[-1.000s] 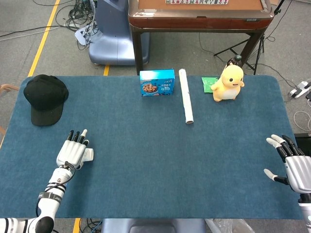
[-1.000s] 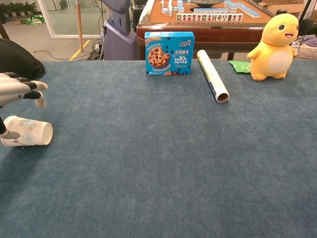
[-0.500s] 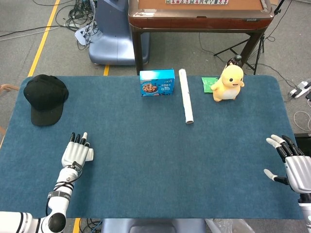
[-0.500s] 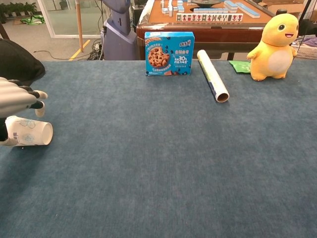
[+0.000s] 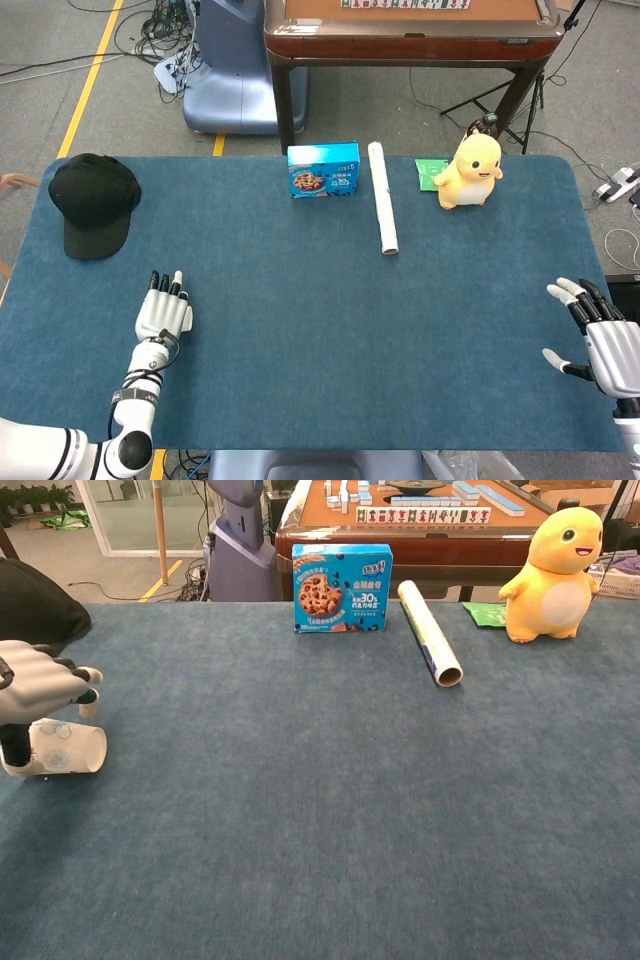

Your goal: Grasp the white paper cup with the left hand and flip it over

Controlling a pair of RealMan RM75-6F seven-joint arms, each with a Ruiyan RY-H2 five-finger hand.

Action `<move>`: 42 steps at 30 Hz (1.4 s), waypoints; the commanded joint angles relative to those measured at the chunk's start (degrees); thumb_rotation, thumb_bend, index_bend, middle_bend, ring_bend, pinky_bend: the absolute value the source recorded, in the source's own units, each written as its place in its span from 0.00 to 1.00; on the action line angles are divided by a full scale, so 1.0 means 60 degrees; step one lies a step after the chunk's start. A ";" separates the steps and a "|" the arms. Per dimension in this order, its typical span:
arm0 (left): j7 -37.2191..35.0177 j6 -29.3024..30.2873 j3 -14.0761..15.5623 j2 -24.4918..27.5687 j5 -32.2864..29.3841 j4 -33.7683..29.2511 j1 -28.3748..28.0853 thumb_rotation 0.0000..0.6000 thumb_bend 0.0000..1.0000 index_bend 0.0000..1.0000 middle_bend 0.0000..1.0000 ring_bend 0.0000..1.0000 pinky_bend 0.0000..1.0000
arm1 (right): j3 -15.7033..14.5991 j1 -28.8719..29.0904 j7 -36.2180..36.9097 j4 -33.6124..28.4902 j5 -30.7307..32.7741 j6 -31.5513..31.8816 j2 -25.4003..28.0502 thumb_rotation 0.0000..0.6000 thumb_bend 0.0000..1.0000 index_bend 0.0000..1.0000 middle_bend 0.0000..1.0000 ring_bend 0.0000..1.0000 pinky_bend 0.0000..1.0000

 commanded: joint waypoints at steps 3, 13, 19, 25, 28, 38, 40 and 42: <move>0.0103 -0.0009 -0.0028 -0.0165 -0.0259 0.0186 -0.0135 1.00 0.20 0.24 0.00 0.00 0.00 | -0.0014 0.0010 -0.0031 0.0000 -0.0023 -0.0025 -0.0012 1.00 0.00 0.21 0.16 0.08 0.32; -0.0007 -0.0001 0.0035 -0.0373 -0.0430 0.0620 -0.0176 1.00 0.20 0.27 0.00 0.00 0.00 | -0.0012 0.0007 -0.0027 0.0005 -0.0025 -0.0020 -0.0015 1.00 0.00 0.21 0.16 0.08 0.32; -0.0211 -0.0003 0.0092 -0.0487 -0.0294 0.0893 -0.0122 1.00 0.20 0.32 0.00 0.00 0.00 | -0.0011 0.0012 -0.0028 0.0009 -0.0014 -0.0042 -0.0017 1.00 0.00 0.21 0.16 0.08 0.32; -0.0488 -0.0023 0.0159 -0.0526 -0.0015 0.1029 -0.0021 1.00 0.20 0.37 0.00 0.00 0.00 | -0.0011 0.0016 -0.0039 0.0013 -0.0009 -0.0055 -0.0021 1.00 0.00 0.21 0.16 0.08 0.32; -0.0727 -0.0051 0.0169 -0.0461 0.0218 0.0959 0.0048 1.00 0.20 0.39 0.00 0.00 0.00 | -0.0013 0.0021 -0.0047 0.0014 -0.0010 -0.0065 -0.0027 1.00 0.00 0.21 0.16 0.08 0.32; -0.3175 -0.0890 -0.0420 0.0562 0.0828 0.0172 0.0641 1.00 0.20 0.41 0.00 0.00 0.00 | -0.0013 0.0027 -0.0065 0.0020 -0.0002 -0.0085 -0.0044 1.00 0.00 0.21 0.16 0.08 0.32; -0.4095 -0.1245 -0.0619 0.0843 0.1032 0.0109 0.0863 1.00 0.20 0.42 0.00 0.00 0.00 | -0.0017 0.0033 -0.0088 0.0022 0.0004 -0.0104 -0.0056 1.00 0.00 0.21 0.16 0.08 0.32; -0.5163 -0.1638 -0.0822 0.1077 0.1334 0.0125 0.1125 1.00 0.20 0.42 0.00 0.00 0.00 | -0.0021 0.0043 -0.0120 0.0016 0.0009 -0.0128 -0.0070 1.00 0.00 0.21 0.16 0.08 0.32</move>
